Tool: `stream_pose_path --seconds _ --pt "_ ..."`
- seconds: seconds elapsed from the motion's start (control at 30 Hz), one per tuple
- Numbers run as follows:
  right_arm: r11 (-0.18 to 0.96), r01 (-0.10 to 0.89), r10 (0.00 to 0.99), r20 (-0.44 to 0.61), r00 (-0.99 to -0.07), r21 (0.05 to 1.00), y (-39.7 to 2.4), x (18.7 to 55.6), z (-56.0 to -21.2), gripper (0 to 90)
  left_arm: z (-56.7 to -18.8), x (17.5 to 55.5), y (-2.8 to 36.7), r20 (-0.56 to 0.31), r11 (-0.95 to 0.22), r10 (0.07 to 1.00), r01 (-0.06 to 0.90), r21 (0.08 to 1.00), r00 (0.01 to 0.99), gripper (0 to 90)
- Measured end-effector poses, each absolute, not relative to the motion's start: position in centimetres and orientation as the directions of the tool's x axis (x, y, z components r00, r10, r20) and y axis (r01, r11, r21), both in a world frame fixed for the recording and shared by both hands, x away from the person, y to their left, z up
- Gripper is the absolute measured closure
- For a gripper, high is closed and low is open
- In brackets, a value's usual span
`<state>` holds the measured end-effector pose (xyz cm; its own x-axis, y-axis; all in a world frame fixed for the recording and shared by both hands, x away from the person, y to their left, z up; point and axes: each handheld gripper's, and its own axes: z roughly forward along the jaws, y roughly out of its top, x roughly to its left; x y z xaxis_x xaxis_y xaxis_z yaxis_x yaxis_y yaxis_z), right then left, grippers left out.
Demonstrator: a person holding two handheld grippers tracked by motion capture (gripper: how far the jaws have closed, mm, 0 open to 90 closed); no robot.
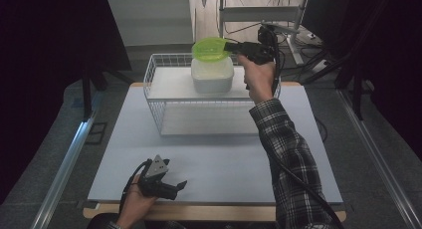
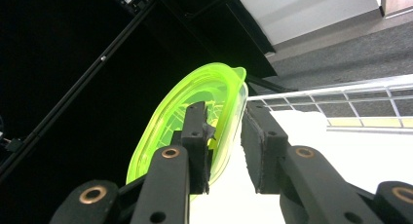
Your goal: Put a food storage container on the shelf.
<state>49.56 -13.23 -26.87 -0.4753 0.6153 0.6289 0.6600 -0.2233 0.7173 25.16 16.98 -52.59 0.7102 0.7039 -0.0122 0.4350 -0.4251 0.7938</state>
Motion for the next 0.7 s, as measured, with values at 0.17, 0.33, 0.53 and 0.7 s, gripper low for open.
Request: stream_pose_path --seconds 0.17,0.33,0.53,0.7 --pt "-0.201 0.648 0.63 0.604 -0.488 0.734 -13.1 49.6 -26.8 60.5 -52.6 25.2 17.0 -0.012 -0.427 0.703 0.435 0.793 0.711 3.4" --pt "-0.177 0.64 0.645 0.579 -0.499 0.748 -13.1 49.8 -27.0 45.0 -52.6 25.2 17.0 -0.012 -0.427 0.703 0.435 0.792 0.711 3.4" --pt "-0.158 0.619 0.659 0.55 -0.514 0.769 -13.6 49.6 -26.8 34.0 -52.6 25.1 17.0 -0.011 -0.428 0.702 0.435 0.792 0.712 3.4" --pt "-0.111 0.582 0.675 0.491 -0.55 0.805 -14.4 49.0 -26.7 27.1 -52.6 25.1 17.0 -0.012 -0.427 0.703 0.436 0.792 0.711 3.4"
